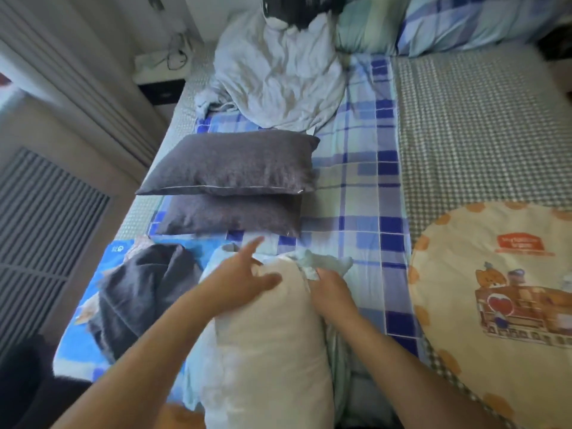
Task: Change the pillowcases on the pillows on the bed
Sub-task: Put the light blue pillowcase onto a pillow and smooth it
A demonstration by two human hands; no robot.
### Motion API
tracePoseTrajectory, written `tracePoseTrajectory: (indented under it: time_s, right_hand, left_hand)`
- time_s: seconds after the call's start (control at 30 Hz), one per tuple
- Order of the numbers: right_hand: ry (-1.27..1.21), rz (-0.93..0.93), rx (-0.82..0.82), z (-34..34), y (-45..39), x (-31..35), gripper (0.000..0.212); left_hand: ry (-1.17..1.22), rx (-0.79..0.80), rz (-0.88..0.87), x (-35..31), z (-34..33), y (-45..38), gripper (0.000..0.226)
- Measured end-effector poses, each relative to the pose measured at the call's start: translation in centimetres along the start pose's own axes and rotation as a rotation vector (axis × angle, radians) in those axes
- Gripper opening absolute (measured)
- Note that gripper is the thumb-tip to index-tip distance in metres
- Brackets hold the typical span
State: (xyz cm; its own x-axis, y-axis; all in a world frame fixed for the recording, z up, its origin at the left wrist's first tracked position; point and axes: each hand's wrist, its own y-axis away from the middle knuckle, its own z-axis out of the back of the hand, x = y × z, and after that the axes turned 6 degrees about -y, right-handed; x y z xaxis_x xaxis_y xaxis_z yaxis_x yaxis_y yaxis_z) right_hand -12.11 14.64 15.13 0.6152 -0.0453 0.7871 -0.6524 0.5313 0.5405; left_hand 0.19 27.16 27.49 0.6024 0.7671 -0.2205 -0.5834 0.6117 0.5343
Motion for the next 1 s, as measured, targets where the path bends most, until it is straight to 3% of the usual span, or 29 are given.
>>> tracePoseTrajectory:
  time_s: [0.07, 0.13, 0.23, 0.33, 0.43, 0.53, 0.63, 0.7, 0.73, 0.77, 0.83, 0.93, 1.0]
  right_hand:
    - [-0.116, -0.055, -0.053, 1.7, -0.6, 1.3, 0.032]
    - [-0.196, -0.093, -0.092, 2.4, -1.1, 2.4, 0.025]
    - [0.098, -0.023, 0.038, -0.3, 0.8, 2.8, 0.02]
    - [0.382, -0.031, -0.085, -2.6, 4.8, 1.3, 0.027]
    - [0.365, -0.078, -0.146, -3.6, 7.1, 1.0, 0.03]
    - [0.159, 0.018, -0.048, -7.3, 8.6, 2.4, 0.042]
    - [0.024, 0.05, -0.113, -10.3, 9.0, 2.1, 0.045]
    - [-0.008, 0.036, -0.168, -10.7, 9.2, 1.8, 0.029]
    - [0.018, 0.018, -0.168, -10.9, 9.4, 1.9, 0.013]
    - [0.048, 0.004, -0.147, -10.9, 9.6, 2.1, 0.012]
    - [0.155, -0.055, -0.126, -11.1, 10.4, 2.5, 0.039]
    - [0.306, -0.065, -0.185, -11.5, 10.8, 2.7, 0.027]
    - [0.394, -0.023, -0.262, -11.9, 10.9, 3.1, 0.019]
  left_hand:
    - [-0.058, 0.283, -0.272, -1.5, -4.8, 3.5, 0.06]
    - [-0.181, 0.365, -0.301, -2.8, -10.7, 6.4, 0.059]
    - [-0.327, 0.208, -0.124, -2.6, -16.0, 5.7, 0.069]
    - [-0.406, 0.039, -0.071, 0.6, -15.7, 3.5, 0.065]
    - [-0.421, 0.105, -0.104, 5.5, -14.7, 3.1, 0.064]
    - [-0.079, 0.33, -0.305, 9.0, -13.8, 3.5, 0.054]
    - [0.43, 0.64, -0.318, 9.5, -12.8, 5.5, 0.036]
    - [0.425, 0.693, -0.409, 9.7, -12.0, 5.3, 0.035]
    - [0.346, 0.655, -0.45, 9.7, -11.4, 4.7, 0.033]
    - [0.285, 0.545, -0.474, 9.9, -10.9, 3.5, 0.03]
    - [0.201, 0.287, -0.446, 10.2, -10.0, 1.2, 0.02]
    - [0.219, -0.148, -0.394, 10.3, -10.2, -1.2, 0.013]
    - [0.001, -0.359, -0.714, 9.2, -10.1, -2.8, 0.024]
